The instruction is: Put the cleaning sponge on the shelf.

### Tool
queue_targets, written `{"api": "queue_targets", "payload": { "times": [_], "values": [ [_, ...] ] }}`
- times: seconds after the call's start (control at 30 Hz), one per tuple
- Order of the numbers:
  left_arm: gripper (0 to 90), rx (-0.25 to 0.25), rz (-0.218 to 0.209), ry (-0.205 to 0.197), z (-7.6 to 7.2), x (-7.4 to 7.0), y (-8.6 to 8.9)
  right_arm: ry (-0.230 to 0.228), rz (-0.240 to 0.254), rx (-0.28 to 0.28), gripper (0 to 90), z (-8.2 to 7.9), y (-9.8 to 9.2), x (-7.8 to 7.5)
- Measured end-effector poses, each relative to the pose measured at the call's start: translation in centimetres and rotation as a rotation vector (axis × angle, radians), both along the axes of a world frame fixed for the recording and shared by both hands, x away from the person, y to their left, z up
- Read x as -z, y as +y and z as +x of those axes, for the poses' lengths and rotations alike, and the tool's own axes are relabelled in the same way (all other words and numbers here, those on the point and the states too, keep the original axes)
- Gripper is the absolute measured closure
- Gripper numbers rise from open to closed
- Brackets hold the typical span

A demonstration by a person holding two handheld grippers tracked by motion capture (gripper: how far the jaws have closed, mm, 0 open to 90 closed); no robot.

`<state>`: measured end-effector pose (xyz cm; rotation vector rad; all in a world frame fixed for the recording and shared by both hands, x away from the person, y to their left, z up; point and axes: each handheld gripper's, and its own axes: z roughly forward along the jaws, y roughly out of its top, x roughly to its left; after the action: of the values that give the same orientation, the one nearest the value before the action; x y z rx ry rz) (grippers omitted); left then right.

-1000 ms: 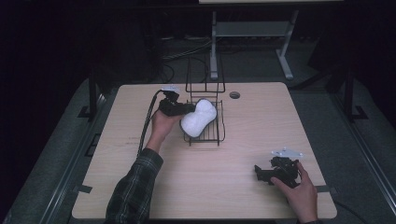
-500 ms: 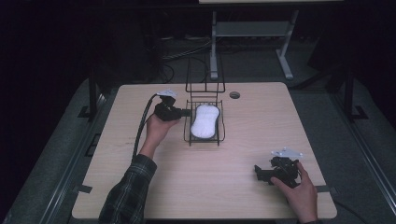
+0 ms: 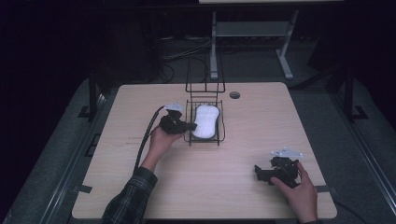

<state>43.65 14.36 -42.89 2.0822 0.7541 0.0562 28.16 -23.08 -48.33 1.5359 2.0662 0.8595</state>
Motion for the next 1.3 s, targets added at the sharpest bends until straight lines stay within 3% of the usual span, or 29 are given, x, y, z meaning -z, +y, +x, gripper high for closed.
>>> {"api": "queue_targets", "payload": {
  "times": [0.4, 0.73, 0.9, 1.0, 1.3],
  "values": [
    [89.6, 0.009, -0.004, 0.006, -0.2, 0.5, -0.7, 0.000, 0.000, 0.000, 0.0, 0.0, 0.0, 0.0],
    [89.4, 0.005, 0.006, -0.013, -0.7, -0.7, 0.5, 0.000, 0.000, 0.000, 0.0, 0.0, 0.0, 0.0],
    [77.5, -0.026, 0.016, -0.023, -1.1, -1.2, 1.4, 0.000, -0.001, 0.000, 0.0, 0.0, 0.0, 0.0],
    [65.9, -0.038, 0.025, -0.019, -1.3, -1.4, 1.9, 0.000, -0.001, -0.001, 0.0, 0.0, 0.0, 0.0],
    [39.4, -0.101, 0.044, -0.057, -2.5, -1.5, 3.9, 0.000, -0.001, -0.001, 0.0, 0.0, 0.0, 0.0]
  ]
}}
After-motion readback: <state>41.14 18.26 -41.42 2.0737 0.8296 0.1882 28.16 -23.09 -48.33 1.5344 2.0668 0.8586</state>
